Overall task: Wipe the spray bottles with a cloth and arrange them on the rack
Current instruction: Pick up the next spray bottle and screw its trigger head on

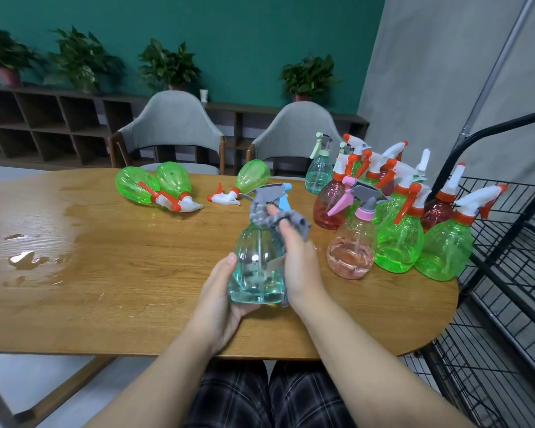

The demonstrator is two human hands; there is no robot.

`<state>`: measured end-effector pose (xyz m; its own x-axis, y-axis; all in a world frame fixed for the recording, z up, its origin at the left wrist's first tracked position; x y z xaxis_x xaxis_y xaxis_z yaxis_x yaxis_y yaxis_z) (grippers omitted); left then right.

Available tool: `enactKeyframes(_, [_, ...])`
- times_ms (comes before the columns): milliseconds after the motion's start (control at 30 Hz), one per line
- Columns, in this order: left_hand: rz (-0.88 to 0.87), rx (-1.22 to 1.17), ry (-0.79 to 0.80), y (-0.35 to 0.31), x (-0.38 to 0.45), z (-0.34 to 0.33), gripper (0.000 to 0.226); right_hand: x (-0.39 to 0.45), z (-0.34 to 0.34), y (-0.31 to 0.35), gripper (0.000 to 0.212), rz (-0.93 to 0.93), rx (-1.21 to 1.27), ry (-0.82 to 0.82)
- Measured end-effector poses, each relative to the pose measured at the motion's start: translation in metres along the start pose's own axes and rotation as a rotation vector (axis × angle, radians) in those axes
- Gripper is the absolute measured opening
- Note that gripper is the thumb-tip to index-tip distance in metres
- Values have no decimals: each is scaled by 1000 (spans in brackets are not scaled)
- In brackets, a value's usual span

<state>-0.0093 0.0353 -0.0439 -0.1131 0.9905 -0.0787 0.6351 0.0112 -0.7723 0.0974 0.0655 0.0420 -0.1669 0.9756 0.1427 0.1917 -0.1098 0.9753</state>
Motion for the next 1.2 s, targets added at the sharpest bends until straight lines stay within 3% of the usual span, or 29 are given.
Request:
enactKeyframes(100, [20,22,9,0,0,-3,56,-4,-9,-4,45,278,-386,100])
enactKeyframes(167, [34,44,1,0,-1,-4,53,-8,-6,-6,51,363,-472,120])
enactKeyframes(267, [38,56,0,2,0,-3,51,-13,-5,-11,39,459,-511,160])
enactKeyframes(567, [40,-13,53,-3,-5,-7,78,-33,-3,-18,43,494,-440,321])
enactKeyframes(667, [38,-35,17,-4,-6,-5,79,-40,0,-21,35,499,-422,354])
enactKeyframes(767, [69,-63,14,-3,-8,-3,94,-46,5,-27,28,514,-381,355])
enactKeyframes(867, [98,-88,-12,-1,-7,0,83,-51,10,-33,27,528,-357,353])
enactKeyframes(933, [106,-89,18,1,-6,-2,90,-56,11,-34,29,561,-376,359])
enactKeyframes(1033, [122,-109,39,2,-4,-1,86,-67,6,-35,32,625,-442,402])
enactKeyframes(1133, [145,-178,54,2,-5,6,90,-75,-5,-43,47,657,-657,512])
enactKeyframes(1200, [111,-196,23,-2,-5,11,77,-75,-14,-49,60,625,-805,575])
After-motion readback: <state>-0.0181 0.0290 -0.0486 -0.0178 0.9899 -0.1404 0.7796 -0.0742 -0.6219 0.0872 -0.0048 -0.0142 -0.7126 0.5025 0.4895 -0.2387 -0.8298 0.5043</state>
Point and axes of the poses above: each hand's wrist, its own x-axis towards the middle knuckle, its own z-axis out of the back of the hand, y = z × x, the point moved 6 cm from there along x, towards the middle knuckle
